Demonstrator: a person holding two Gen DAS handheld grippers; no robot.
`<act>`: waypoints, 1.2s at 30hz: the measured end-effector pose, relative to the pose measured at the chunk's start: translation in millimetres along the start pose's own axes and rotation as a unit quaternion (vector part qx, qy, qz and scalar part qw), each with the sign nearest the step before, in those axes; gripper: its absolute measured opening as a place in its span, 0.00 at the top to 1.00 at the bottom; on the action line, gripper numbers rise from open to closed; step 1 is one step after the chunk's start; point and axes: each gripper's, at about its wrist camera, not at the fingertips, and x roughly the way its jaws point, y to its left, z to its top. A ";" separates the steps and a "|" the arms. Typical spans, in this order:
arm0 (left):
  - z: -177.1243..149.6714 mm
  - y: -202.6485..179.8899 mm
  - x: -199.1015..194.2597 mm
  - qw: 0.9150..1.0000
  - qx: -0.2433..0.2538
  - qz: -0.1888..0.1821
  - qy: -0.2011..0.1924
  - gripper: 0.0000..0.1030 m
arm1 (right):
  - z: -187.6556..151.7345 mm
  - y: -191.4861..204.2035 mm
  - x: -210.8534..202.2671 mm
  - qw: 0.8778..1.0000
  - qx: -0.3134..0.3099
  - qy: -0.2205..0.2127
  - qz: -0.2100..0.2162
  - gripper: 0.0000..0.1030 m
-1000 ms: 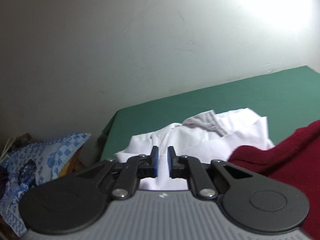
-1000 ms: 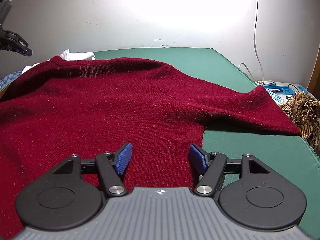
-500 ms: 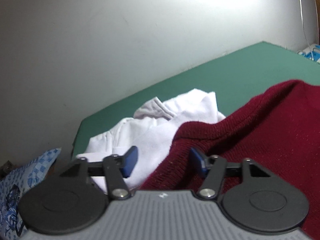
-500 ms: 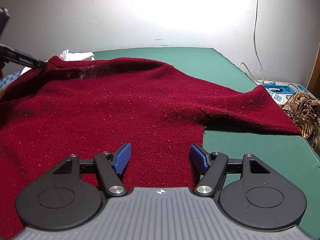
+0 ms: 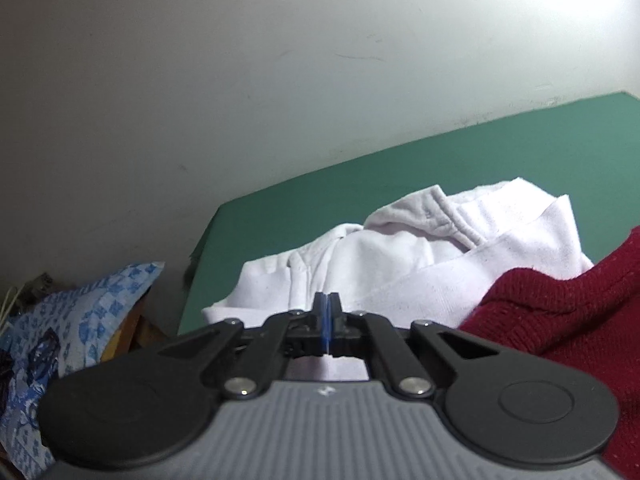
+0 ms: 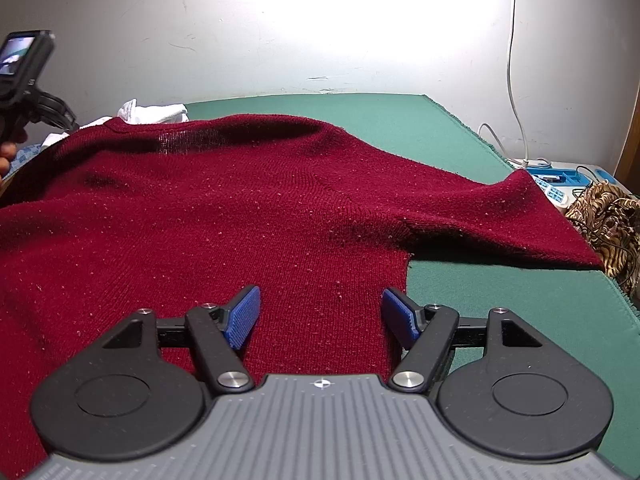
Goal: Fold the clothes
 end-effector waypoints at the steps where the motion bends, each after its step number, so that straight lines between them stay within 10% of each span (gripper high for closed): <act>1: -4.3 9.7 -12.2 1.000 -0.014 -0.013 -0.009 0.82 | 0.0 0.0 0.1 1.000 0.000 0.000 0.000 0.32; 5: -41.8 53.1 -58.2 0.999 -0.040 -0.023 -0.020 0.42 | 0.6 -0.3 0.5 1.000 0.000 0.000 0.000 0.31; 12: -143.7 108.5 -103.0 0.997 -0.043 -0.027 0.064 0.49 | 0.8 -0.1 0.9 1.000 -0.001 0.001 -0.001 0.31; 19: -155.4 105.5 -86.7 0.995 -0.054 -0.044 0.075 0.40 | 0.9 0.6 0.8 1.000 -0.003 0.001 -0.003 0.31; 21: -151.2 99.3 -81.6 0.995 -0.047 -0.050 0.073 0.46 | 0.9 1.6 0.5 1.000 -0.004 0.001 -0.005 0.31; 26: -140.1 76.9 -78.5 0.995 -0.009 -0.056 0.078 1.00 | 0.3 3.5 -0.1 1.000 -0.007 0.000 -0.010 0.30; 36: -107.9 74.5 -57.2 0.996 0.057 0.033 0.053 0.98 | 0.5 8.2 -1.1 0.999 -0.017 -0.001 -0.039 0.20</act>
